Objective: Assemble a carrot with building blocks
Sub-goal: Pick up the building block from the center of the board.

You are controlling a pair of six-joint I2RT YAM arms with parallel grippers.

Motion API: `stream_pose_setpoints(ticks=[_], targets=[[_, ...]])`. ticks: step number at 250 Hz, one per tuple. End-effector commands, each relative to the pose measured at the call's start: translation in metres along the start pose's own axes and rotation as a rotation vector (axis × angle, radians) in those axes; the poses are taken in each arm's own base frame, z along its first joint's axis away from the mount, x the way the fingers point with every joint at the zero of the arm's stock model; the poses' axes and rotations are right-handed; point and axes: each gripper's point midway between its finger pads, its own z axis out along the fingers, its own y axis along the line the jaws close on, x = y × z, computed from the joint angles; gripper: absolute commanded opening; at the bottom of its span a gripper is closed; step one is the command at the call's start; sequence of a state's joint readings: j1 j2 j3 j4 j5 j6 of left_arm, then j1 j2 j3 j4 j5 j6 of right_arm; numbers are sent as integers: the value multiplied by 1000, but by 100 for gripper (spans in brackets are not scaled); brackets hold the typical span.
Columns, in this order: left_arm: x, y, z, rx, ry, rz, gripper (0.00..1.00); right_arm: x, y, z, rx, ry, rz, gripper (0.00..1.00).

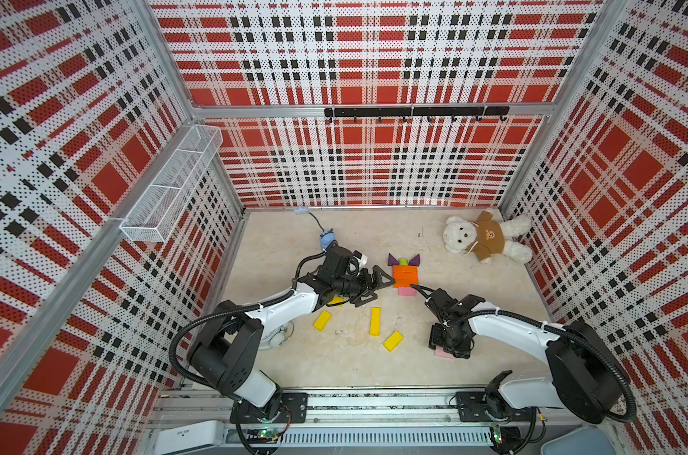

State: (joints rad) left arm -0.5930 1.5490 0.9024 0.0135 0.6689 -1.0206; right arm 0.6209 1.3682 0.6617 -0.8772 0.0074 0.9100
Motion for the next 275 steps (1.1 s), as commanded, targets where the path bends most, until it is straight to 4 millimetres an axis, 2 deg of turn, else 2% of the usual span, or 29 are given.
stream_pose_setpoints(ticks=[1,45,64,111,151,176,218,250,275], targets=[[1,-15,-3,24,-2,17,100,-2,2,1,-8,-20,8,69],[1,-15,-3,24,0,19,99,0,4,8,-2,-3,3,68],[0,-15,-4,25,-3,21,99,-4,5,5,-1,-53,-1,68],[-1,-16,-4,28,-1,20,100,-3,7,5,-12,-58,-2,74],[-1,-18,-5,32,-3,25,99,0,9,8,-19,-50,-6,66],[-1,-19,-6,34,-7,26,99,-4,8,-2,-1,-77,-22,63],[-7,-22,-11,43,-23,28,100,-15,15,-30,-8,-139,-54,62],[-22,-20,-24,45,-70,22,100,-30,33,-56,-47,-197,-95,62],[-43,-13,-40,43,-133,-8,99,-50,53,-70,-57,-250,-134,62]])
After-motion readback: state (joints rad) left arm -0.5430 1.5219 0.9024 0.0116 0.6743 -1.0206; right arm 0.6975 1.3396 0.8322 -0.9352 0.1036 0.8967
